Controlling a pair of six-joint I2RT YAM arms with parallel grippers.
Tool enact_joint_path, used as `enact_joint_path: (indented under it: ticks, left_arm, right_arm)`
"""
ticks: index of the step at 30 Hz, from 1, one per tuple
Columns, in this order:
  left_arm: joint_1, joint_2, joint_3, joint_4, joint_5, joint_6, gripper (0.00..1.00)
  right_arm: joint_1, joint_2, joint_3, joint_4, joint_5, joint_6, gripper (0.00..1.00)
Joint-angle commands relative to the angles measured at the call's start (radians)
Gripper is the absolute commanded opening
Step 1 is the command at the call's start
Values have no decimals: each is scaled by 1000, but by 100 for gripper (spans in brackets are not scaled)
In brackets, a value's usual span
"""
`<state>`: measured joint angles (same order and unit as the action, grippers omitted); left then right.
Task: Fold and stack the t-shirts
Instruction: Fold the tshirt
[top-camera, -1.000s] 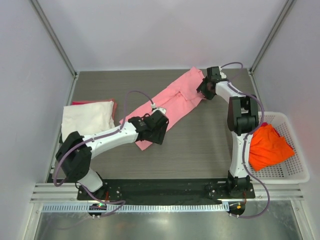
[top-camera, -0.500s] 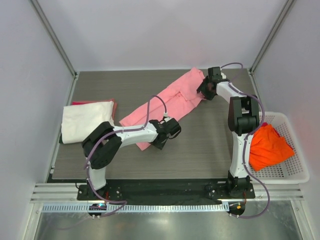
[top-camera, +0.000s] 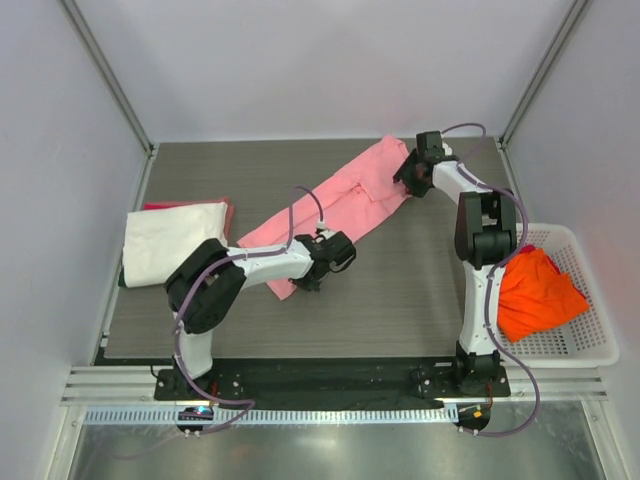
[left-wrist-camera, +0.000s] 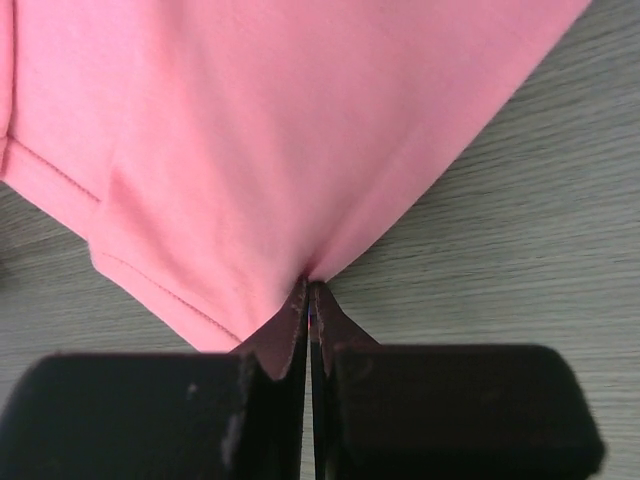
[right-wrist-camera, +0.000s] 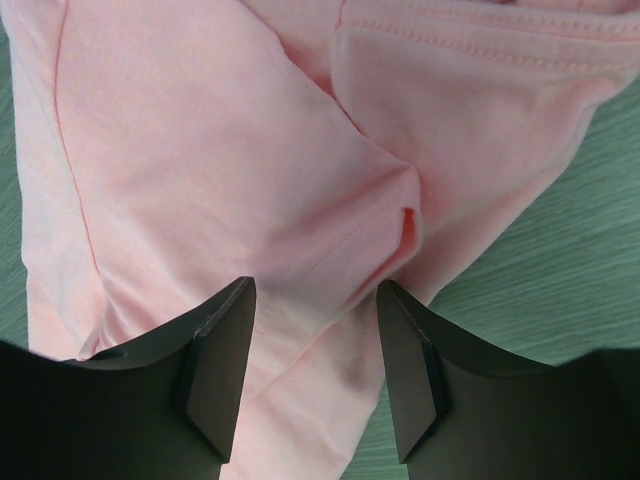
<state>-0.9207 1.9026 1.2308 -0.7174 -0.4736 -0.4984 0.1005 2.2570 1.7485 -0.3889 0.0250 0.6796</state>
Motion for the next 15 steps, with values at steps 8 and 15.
enact_joint_path:
  ticks: [8,15]
  left_arm:
    - [-73,-54,-62,73,233,-113,0]
    - [-248,22,15,229,319,-284,0]
  right_arm:
    - [-4,125,103,-45,0,-26,58]
    - [-1,147,144,-60,-56,-74,58]
